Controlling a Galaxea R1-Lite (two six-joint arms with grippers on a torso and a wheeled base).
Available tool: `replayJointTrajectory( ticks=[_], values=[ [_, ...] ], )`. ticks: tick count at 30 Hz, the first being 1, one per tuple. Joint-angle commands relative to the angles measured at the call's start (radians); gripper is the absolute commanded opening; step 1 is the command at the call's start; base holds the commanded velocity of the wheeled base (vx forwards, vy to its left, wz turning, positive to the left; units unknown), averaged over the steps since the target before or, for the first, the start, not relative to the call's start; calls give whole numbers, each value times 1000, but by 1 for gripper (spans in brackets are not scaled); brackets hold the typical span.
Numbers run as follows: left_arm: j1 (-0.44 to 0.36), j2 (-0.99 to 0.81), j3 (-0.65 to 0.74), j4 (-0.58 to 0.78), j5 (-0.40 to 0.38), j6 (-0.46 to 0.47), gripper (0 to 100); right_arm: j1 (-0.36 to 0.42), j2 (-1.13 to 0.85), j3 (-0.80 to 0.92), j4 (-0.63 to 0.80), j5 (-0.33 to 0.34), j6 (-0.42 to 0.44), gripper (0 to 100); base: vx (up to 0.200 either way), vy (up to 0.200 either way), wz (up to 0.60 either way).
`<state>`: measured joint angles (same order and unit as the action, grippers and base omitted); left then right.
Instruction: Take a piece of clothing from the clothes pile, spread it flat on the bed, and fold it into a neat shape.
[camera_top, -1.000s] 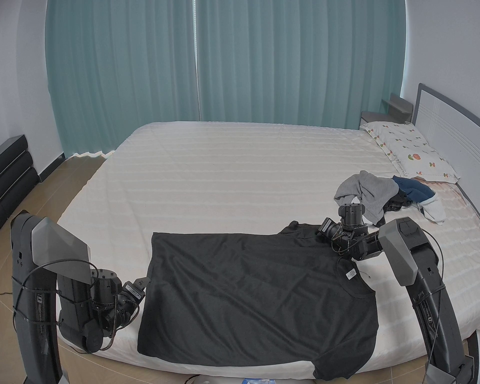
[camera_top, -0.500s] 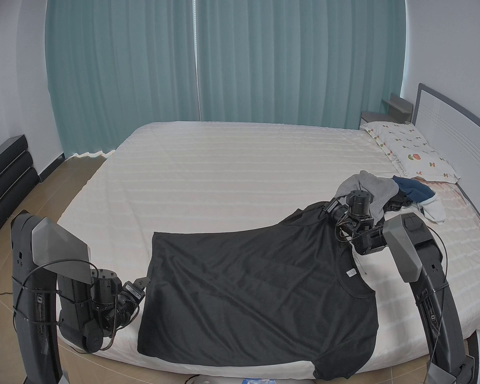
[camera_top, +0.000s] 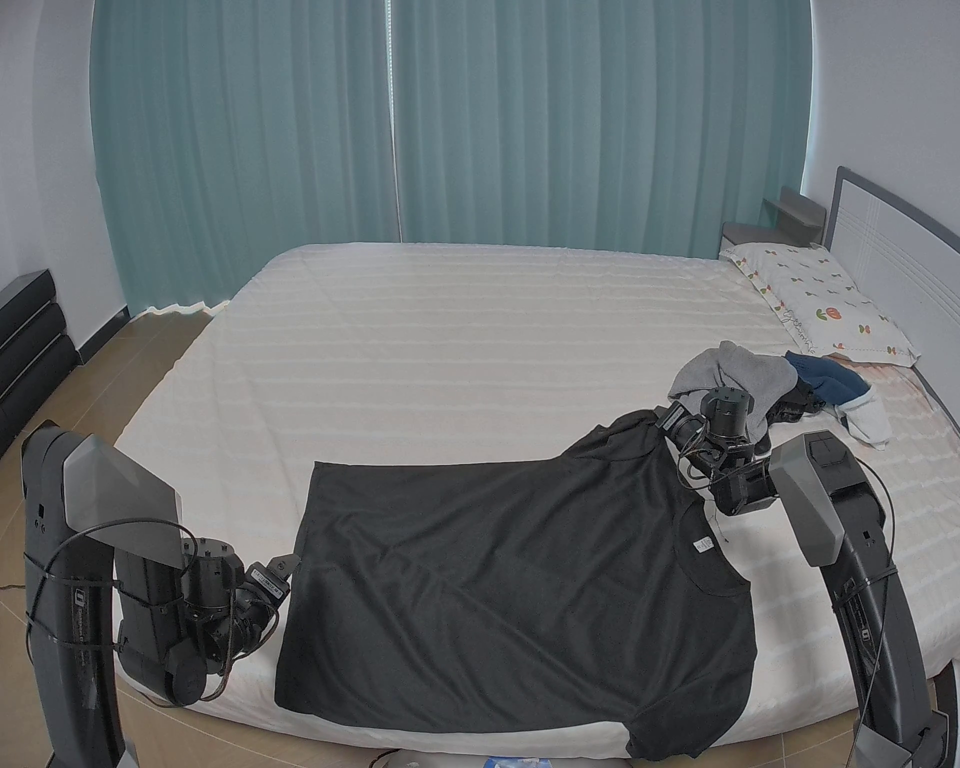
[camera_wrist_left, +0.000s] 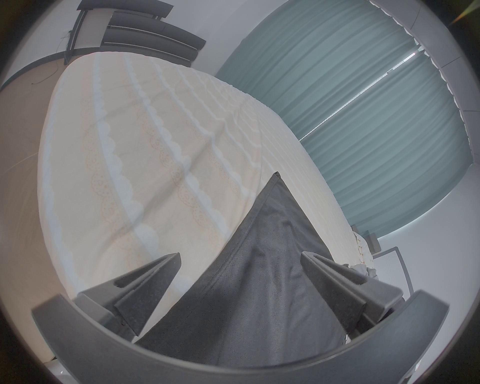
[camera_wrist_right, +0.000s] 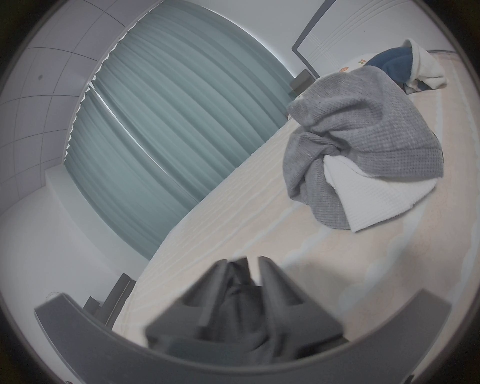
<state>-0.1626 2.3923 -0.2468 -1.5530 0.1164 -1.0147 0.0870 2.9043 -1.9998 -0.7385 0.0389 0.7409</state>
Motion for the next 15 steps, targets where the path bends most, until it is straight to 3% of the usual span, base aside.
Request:
replayJointTrajectory(
  ticks=[1, 5, 15],
  values=[
    [0, 2, 0, -13, 0, -1, 100, -3, 9, 0, 7, -1, 0, 100, 0, 0, 0],
    [0, 2, 0, -13, 0, -1, 100, -4, -16, 24, 11, 1, 0, 100, 0, 0, 0],
    [6, -47, -54, -7, 2, 4, 100, -44, -142, 277, 1, 102, -1, 100, 0, 0, 0]
  ],
)
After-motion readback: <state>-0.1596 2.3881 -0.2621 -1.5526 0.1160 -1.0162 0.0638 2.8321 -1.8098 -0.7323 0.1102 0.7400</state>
